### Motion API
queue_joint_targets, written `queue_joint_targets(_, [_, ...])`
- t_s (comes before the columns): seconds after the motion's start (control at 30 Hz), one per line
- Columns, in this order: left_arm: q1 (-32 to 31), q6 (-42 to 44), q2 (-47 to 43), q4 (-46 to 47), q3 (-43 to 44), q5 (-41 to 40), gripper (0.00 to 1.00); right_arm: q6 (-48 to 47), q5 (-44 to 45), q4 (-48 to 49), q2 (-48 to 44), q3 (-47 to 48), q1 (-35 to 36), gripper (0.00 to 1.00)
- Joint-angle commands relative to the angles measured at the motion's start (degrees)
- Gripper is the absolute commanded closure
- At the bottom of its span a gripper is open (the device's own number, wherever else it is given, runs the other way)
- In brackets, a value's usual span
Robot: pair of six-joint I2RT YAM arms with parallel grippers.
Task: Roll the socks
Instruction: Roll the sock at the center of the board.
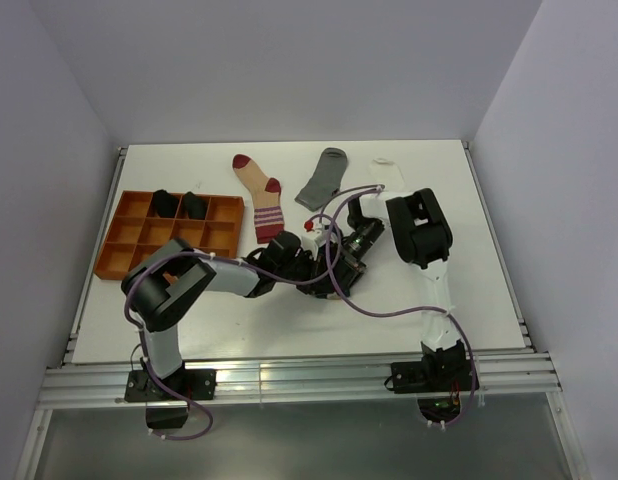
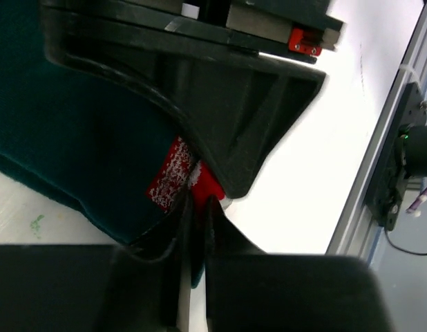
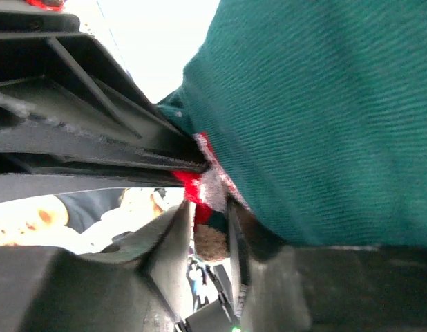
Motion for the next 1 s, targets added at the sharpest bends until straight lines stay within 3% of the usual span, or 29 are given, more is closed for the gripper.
queue_joint_targets(0.0, [-0.3,-1.4,1.9,-2.2,1.3,0.2,1.0,0.8,3.4,9.2,-4.8,-2.4,-0.7,0.64])
queue_joint_targets(0.17, [0.7,-6.0,4.4,-2.1,0.0,1.2,1.0,2.8,3.5,17.0,-16.2,-8.8,-1.6,0.55])
queue_joint_targets(0.4, [3.6,-12.4,6.3,-0.4,-1.8,11.1,1.0,7.3,6.1,33.3,-32.1,-19.2,-6.5,0.5])
queue_joint_targets(0.63, [7.2,-23.7,8.2,3.7,-4.4,23.0,1.0,4.6,11.1,46.1,-49.6,-33.6,-5.9,0.48])
queue_joint_targets(0.83, [7.5,-28.2,10.6,-0.5,-2.3,27.2,1.0,0.8,15.3,54.8,-63.0,-45.9,0.9,0.44])
queue_joint_targets(0.97, [7.5,-25.8,11.8,-10.9,0.7,26.4,1.0,2.0,22.1,63.5,-68.9,-53.2,12.1,0.41])
